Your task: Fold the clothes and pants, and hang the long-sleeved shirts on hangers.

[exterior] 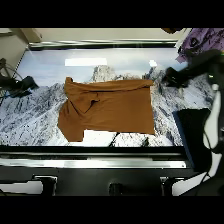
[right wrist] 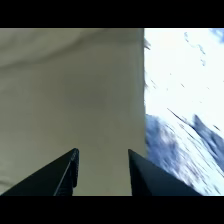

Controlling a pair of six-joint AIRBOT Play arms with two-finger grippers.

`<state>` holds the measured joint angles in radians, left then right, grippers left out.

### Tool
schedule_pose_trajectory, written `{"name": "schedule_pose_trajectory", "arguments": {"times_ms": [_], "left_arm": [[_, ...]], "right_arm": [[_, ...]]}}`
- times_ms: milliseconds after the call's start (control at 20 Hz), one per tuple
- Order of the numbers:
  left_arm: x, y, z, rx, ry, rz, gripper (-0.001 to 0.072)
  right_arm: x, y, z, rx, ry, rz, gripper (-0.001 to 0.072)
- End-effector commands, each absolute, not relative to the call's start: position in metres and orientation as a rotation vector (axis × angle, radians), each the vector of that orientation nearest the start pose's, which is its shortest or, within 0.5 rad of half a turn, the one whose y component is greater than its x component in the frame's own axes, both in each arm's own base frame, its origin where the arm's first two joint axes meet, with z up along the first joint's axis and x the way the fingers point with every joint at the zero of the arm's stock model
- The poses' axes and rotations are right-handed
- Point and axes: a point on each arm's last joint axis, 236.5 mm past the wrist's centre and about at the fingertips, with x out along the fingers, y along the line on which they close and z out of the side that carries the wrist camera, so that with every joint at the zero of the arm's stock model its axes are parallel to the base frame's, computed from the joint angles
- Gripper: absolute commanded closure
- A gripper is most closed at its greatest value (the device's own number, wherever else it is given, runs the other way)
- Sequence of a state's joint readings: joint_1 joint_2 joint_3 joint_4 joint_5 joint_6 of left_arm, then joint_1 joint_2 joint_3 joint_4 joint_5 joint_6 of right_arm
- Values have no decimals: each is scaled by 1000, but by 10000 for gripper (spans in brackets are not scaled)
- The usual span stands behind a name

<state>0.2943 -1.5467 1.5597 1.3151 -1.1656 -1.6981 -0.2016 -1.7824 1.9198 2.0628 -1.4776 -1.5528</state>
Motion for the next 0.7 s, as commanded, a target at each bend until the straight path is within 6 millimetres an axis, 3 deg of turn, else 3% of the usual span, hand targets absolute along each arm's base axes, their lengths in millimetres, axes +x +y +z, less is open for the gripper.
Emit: {"name": "schedule_pose_trajectory", "arguments": {"times_ms": [0,100,150,200,350,500,650], "left_arm": [[440,101,51,-498,1179,151,174],[439,103,46,-503,1184,157,174],[439,102,45,-503,1184,156,174],[440,103,45,-502,1183,156,174],[442,104,44,-501,1173,159,174],[442,104,44,-502,1174,158,174],[442,104,44,-502,1174,158,174]], "right_arm": [[435,-23,54,517,1358,233,333],[397,-25,21,567,1425,220,318],[378,-20,3,583,1461,236,219],[359,-9,-14,605,1499,265,170],[320,18,-56,695,1573,304,170],[306,33,-81,750,1565,328,170],[305,47,-89,793,1526,360,170]]}}
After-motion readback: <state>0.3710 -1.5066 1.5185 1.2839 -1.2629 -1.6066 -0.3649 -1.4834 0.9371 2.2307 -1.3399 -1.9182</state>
